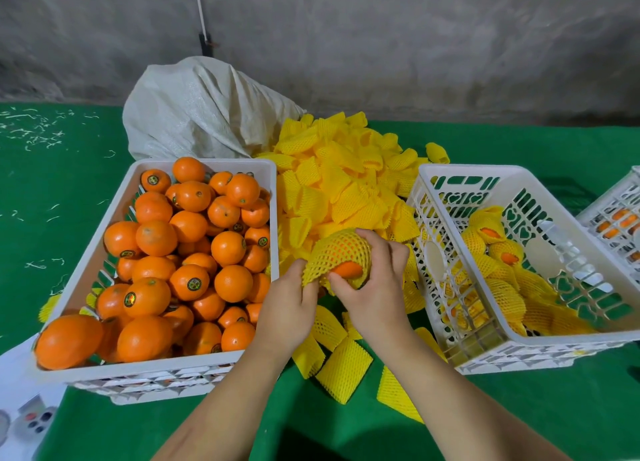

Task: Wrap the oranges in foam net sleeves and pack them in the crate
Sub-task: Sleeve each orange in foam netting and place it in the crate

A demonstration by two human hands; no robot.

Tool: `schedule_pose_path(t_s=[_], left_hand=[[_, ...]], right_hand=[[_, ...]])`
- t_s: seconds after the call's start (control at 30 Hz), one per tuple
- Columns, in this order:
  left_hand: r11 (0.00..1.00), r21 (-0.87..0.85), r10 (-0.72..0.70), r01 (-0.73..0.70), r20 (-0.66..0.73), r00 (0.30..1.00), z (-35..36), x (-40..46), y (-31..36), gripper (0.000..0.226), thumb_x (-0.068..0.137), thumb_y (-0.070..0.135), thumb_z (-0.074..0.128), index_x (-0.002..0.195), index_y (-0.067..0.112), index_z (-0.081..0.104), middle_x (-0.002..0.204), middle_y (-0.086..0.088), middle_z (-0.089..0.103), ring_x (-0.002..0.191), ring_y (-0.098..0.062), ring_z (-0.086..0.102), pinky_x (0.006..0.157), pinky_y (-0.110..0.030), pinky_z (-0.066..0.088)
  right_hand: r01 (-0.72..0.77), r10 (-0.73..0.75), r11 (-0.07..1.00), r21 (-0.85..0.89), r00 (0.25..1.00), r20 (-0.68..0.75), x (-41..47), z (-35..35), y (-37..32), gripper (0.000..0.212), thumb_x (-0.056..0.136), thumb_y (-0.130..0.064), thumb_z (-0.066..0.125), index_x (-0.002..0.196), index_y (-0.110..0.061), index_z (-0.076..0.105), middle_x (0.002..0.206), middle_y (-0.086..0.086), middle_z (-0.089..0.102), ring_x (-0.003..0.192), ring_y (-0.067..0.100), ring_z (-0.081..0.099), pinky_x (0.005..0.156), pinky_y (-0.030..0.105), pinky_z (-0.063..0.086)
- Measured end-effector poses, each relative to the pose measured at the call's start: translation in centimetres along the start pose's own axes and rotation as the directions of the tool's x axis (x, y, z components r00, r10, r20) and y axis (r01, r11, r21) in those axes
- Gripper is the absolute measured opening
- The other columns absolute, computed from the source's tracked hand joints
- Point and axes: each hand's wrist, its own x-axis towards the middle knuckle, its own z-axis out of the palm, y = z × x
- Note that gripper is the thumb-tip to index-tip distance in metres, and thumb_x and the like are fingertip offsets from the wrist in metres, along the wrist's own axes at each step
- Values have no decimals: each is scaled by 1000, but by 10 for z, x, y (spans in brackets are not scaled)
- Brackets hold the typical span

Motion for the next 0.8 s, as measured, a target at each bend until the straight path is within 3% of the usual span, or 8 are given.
schedule_pose_path(t_s=[0.07,0.17,0.3,0.37,0.47,0.63,0.73,0.8], left_hand=[[999,38,30,-29,-25,999,2,-1,2,20,104,31,44,110,23,60,87,2,67,71,-16,63,61,-52,52],[997,48,56,-54,-56,997,2,-3,2,19,104,37,43,108,24,57,82,7,63,67,-12,59,55,-44,46],[994,-107,3,-13,-93,996,-2,-2,4,23,102,51,47,116,34,54,88,6,67,69,-18,61,57,-46,47],[988,-155,-9,-8,-105,994,-3,-1,3,22,100,51,48,117,38,53,94,10,69,68,-16,61,55,-40,47],[986,-167,-15,-6,-121,993,-3,1,0,17,103,44,50,119,43,54,98,14,69,75,-13,64,58,-33,51],[977,-212,-50,29,-93,994,-5,2,-5,29,104,21,59,128,38,58,116,13,68,102,-16,68,83,-46,59],[981,-190,9,-33,-126,992,-5,0,-3,34,103,20,61,125,46,57,114,18,63,100,-13,64,78,-30,56],[982,-170,56,-80,-141,988,-4,-1,0,27,105,21,62,118,44,58,111,16,62,101,-16,63,75,-31,55]], right_hand=[[-34,34,999,-15,999,-25,-2,5,2,82,76,-22,91,135,-46,39,126,-14,25,122,6,41,91,8,42],[-131,131,991,15,991,17,-5,15,1,80,75,-19,90,132,-37,37,125,-10,27,119,19,47,89,28,49],[-169,154,972,163,983,99,-2,15,1,70,78,-27,86,125,-39,35,127,-6,40,117,13,49,84,28,49],[-198,158,944,264,974,166,-2,13,0,67,83,-36,81,132,-40,36,134,-8,49,120,14,56,90,35,57],[-260,182,917,303,948,260,-1,13,1,74,83,-51,77,145,-46,37,146,-7,50,131,14,56,104,45,54],[-218,154,955,203,945,287,3,11,9,81,85,-33,83,151,-42,37,150,-7,43,139,14,47,109,43,52],[-212,181,963,165,965,188,2,12,9,77,84,-36,85,146,-42,41,143,-9,46,134,11,49,99,25,53],[-216,206,971,104,973,100,1,14,6,74,81,-42,86,141,-44,42,137,-11,46,126,9,50,89,20,51]])
